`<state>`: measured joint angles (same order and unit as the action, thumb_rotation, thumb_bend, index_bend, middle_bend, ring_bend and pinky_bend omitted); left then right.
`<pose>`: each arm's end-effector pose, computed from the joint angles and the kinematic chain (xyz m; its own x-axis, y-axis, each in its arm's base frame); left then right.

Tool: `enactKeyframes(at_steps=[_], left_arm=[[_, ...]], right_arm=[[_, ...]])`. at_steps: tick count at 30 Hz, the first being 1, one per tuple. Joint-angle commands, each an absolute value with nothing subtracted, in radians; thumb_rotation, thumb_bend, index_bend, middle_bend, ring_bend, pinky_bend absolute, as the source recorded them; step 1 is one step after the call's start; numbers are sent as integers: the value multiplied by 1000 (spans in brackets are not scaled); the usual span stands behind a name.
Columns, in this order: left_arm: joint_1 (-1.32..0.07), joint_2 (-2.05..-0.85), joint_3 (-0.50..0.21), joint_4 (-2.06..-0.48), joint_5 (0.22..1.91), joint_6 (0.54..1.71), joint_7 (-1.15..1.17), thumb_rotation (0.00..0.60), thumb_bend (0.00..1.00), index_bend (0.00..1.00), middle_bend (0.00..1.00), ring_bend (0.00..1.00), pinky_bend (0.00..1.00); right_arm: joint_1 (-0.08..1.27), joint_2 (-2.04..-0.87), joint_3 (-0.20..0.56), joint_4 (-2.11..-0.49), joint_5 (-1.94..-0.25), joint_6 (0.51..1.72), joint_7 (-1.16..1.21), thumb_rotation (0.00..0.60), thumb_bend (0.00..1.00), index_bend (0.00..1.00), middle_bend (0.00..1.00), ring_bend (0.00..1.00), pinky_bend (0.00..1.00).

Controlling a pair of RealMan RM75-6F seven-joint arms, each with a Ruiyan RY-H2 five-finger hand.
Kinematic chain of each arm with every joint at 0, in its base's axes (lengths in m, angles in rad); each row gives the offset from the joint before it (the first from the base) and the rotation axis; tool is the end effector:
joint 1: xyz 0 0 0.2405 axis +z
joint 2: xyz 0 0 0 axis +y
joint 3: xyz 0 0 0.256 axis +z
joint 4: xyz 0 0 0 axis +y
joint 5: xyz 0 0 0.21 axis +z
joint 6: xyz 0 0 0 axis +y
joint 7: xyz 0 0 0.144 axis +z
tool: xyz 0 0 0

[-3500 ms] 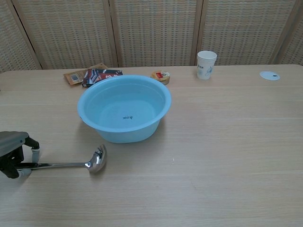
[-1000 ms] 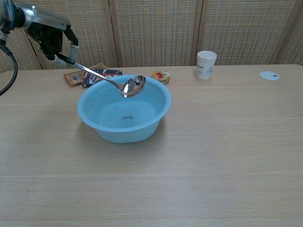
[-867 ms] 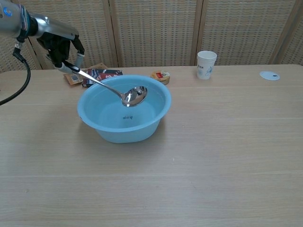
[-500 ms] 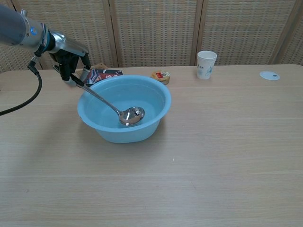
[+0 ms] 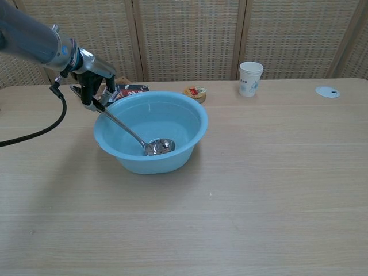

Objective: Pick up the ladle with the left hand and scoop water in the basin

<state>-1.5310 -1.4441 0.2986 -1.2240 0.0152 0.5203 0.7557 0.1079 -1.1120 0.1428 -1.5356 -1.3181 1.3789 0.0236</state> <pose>-0.1031 0.4651 0.0198 0.8095 0.4492 0.3781 0.5458 -0.3387 -0.7664 -0.3432 -0.2072 0.1812 0.4117 0.0074 0.9113 -0.9005 0.1572 0.4055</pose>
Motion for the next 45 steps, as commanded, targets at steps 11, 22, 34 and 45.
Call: enactKeyframes(at_steps=[11, 22, 34, 45], left_arm=[[-1620, -1550, 376, -1130, -186, 531, 870, 600, 714, 939, 1000, 997, 1000], [-1621, -1478, 329, -1169, -201, 475, 821, 600, 720, 948, 1000, 997, 1000], [-1643, -1332, 314, -1293, -143, 459, 728, 600, 722, 950, 1000, 997, 1000], [-1669, -1240, 327, -1364, -97, 442, 644, 600, 723, 950, 1000, 997, 1000]], right_arm=[[106, -1100, 150, -1529, -1309, 1377, 51, 600, 0, 0, 0, 0, 0], [112, -1103, 151, -1519, -1296, 1358, 50, 600, 0, 0, 0, 0, 0], [118, -1117, 151, -1522, -1289, 1356, 14, 600, 0, 0, 0, 0, 0], [119, -1118, 152, -1526, -1285, 1358, 9, 600, 0, 0, 0, 0, 0]])
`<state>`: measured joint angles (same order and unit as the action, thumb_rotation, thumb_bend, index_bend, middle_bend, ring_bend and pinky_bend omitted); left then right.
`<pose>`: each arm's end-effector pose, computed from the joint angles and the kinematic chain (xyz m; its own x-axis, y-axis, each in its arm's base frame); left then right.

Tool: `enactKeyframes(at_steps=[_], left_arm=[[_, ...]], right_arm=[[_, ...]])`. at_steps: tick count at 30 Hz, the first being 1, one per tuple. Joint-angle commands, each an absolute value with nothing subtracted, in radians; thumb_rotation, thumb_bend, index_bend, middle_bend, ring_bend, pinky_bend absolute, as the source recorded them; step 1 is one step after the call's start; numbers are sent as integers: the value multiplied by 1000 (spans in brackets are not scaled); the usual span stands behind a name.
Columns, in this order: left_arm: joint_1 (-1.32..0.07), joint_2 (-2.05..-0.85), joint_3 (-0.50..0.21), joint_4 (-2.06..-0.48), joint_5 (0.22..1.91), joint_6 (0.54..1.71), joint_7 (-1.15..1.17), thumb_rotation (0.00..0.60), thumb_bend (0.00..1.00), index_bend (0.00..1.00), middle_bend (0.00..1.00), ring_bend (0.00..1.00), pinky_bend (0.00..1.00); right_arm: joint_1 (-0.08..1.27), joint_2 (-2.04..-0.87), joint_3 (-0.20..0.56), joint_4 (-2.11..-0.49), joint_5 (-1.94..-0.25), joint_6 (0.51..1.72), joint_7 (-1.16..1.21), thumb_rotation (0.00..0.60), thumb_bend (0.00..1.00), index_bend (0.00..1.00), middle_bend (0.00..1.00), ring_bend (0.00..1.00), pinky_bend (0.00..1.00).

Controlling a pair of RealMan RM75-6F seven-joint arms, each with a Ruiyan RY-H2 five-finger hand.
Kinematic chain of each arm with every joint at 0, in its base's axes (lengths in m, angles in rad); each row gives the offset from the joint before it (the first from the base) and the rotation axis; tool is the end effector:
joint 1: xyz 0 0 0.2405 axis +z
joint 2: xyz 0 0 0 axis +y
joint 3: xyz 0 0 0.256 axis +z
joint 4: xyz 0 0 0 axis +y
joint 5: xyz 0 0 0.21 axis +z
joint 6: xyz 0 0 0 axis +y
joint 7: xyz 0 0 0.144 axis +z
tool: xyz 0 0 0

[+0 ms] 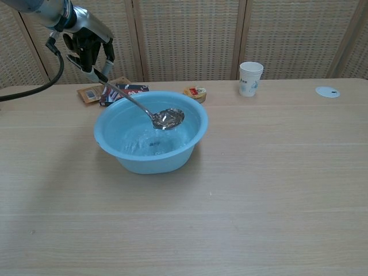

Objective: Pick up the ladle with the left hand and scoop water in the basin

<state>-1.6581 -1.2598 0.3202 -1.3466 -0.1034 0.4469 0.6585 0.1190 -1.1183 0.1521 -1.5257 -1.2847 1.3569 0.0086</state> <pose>-0.0651 0.4722 0.0754 0.7122 0.4894 0.5033 0.6676 -0.2506 -0.7011 -0.3471 -0.2123 0.1809 0.4180 -0.0009 0.9085 -0.8934 0.1812 0.4112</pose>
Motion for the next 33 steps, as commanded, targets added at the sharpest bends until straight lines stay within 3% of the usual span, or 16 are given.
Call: enactKeyframes(at_steps=[1, 16, 33], left_arm=[[-1675, -1232, 332, -1373, -96, 440, 637, 600, 723, 950, 1000, 997, 1000], [-1798, -1136, 435, -1473, -139, 415, 575, 600, 735, 954, 1000, 996, 1000], [-1932, -1129, 591, -1492, -163, 330, 469, 600, 737, 954, 1000, 994, 1000]], right_arm=[[118, -1117, 152, -1527, -1285, 1359, 10, 600, 0, 0, 0, 0, 0], [117, -1113, 153, -1531, -1286, 1362, 14, 600, 0, 0, 0, 0, 0], [118, -1113, 154, -1532, -1284, 1361, 11, 600, 0, 0, 0, 0, 0]])
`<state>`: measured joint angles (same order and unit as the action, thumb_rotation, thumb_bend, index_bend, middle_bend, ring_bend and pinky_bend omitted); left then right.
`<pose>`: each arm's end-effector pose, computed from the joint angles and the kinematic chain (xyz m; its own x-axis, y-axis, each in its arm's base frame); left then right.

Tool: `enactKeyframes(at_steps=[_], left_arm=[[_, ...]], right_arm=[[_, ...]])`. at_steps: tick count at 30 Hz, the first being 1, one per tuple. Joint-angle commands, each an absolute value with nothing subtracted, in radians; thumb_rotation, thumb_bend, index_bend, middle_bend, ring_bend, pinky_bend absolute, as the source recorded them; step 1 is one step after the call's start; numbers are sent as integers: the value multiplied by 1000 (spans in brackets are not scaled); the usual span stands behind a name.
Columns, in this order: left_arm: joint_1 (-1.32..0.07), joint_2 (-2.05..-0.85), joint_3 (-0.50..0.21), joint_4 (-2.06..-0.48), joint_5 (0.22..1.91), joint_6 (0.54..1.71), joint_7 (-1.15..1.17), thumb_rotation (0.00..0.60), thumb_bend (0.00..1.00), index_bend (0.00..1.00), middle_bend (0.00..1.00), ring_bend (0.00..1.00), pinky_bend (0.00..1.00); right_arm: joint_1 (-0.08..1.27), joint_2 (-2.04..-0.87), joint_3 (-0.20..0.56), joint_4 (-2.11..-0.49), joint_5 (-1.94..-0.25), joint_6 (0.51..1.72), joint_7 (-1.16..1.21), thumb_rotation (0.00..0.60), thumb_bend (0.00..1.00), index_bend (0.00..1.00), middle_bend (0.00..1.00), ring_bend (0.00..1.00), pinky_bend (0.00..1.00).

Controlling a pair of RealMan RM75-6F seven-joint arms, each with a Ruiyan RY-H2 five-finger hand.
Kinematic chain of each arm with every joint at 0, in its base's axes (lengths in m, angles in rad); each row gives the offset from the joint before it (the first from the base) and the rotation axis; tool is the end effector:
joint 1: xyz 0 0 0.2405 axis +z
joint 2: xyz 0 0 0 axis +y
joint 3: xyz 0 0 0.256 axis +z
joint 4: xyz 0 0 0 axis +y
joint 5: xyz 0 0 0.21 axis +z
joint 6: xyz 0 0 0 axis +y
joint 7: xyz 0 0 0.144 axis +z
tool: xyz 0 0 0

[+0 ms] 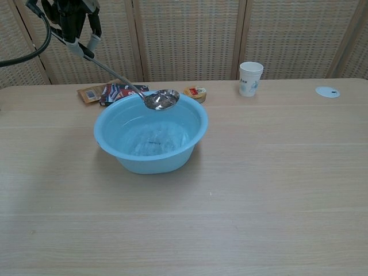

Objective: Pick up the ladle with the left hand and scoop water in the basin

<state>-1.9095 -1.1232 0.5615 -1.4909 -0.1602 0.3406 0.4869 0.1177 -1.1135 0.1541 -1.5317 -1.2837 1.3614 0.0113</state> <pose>-0.0373 0.4599 0.1273 0.6878 0.5280 0.4980 0.6725 -0.2055 -0.7110 -0.3461 -0.2122 0.1827 0.4149 0.0054 0.9098 -0.8950 0.1822 0.4071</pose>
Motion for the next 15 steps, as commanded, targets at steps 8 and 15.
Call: enactKeyframes(at_steps=[8, 15], left_arm=[[-1981, -1155, 664, -1488, -145, 311, 402, 600, 737, 955, 1000, 989, 1000], [-2010, -1173, 707, -1496, -120, 319, 362, 600, 737, 956, 1000, 989, 1000]], right_arm=[[117, -1114, 155, -1531, -1283, 1364, 10, 600, 0, 0, 0, 0, 0], [117, -1115, 156, -1531, -1282, 1367, 4, 600, 0, 0, 0, 0, 0]])
